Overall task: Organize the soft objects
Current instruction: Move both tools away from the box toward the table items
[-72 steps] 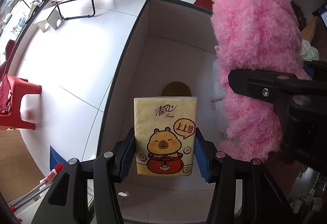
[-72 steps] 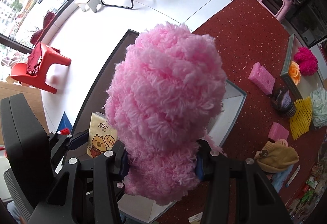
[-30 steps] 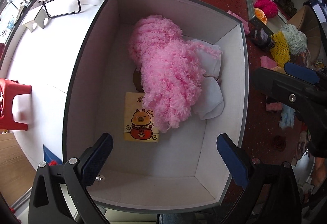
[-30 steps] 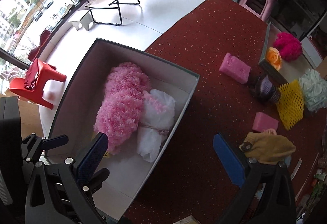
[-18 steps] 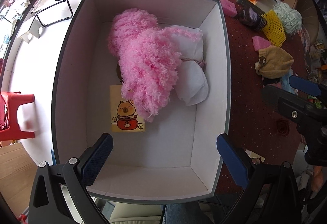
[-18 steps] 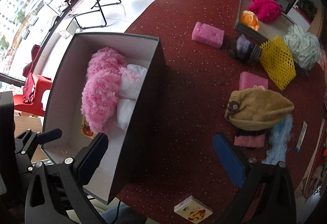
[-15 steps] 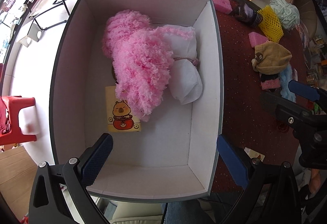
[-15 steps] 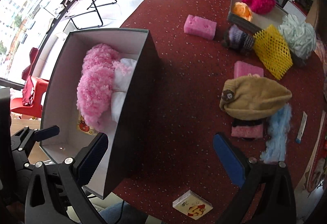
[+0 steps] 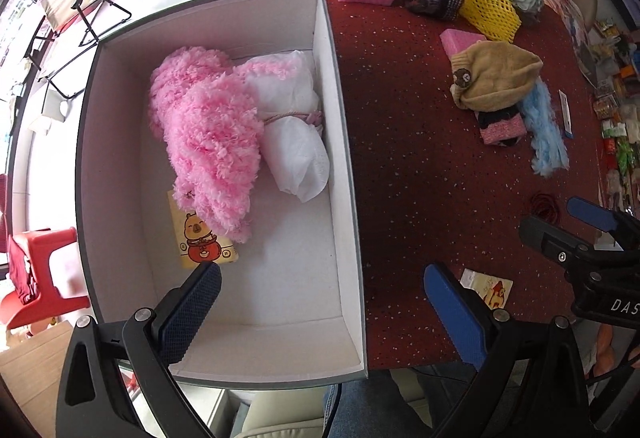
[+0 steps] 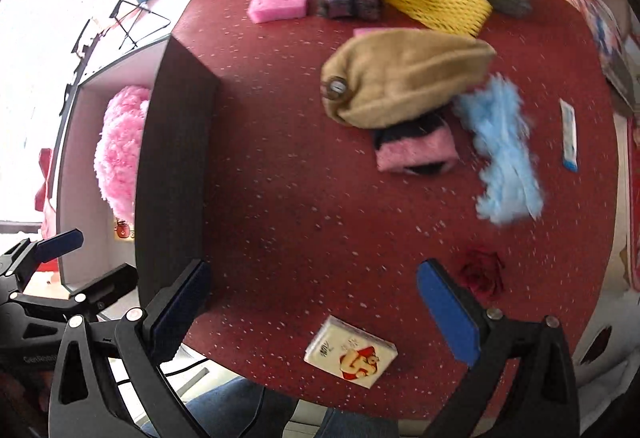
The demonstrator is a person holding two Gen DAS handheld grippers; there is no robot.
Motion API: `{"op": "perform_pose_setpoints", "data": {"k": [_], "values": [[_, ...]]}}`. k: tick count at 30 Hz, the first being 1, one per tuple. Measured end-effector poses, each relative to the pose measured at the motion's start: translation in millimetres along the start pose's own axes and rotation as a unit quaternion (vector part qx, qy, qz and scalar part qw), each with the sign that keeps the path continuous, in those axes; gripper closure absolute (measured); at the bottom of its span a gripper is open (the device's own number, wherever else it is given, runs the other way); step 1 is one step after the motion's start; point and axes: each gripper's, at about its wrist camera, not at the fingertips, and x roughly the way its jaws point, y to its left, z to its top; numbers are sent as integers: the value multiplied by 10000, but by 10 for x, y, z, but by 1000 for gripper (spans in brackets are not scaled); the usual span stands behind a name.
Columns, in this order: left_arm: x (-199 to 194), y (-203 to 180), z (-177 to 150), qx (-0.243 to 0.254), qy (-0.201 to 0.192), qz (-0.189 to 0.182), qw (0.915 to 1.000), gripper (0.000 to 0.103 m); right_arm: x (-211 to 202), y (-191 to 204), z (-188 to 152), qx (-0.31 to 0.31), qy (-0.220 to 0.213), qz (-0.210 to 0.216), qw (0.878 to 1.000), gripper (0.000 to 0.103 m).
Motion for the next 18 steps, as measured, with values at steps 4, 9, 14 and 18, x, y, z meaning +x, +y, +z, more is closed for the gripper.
{"op": "perform_pose_setpoints", "data": {"k": [4,9,14,18], "values": [[28,-143,41,206,82,45,9997,1,31,-267,-129,398,43,11,9992,0],[47,-395,116,509,149,76,9986,1,88,-653,-319,985,151,23,9950,0],[72,-693,235,740,226,8,9970,1,158,-1040,-495,1593,244,21,9869,0],[144,-924,313,894,317,18,9955,1,220,-1293,-627,2017,336,38,9789,0]]}}
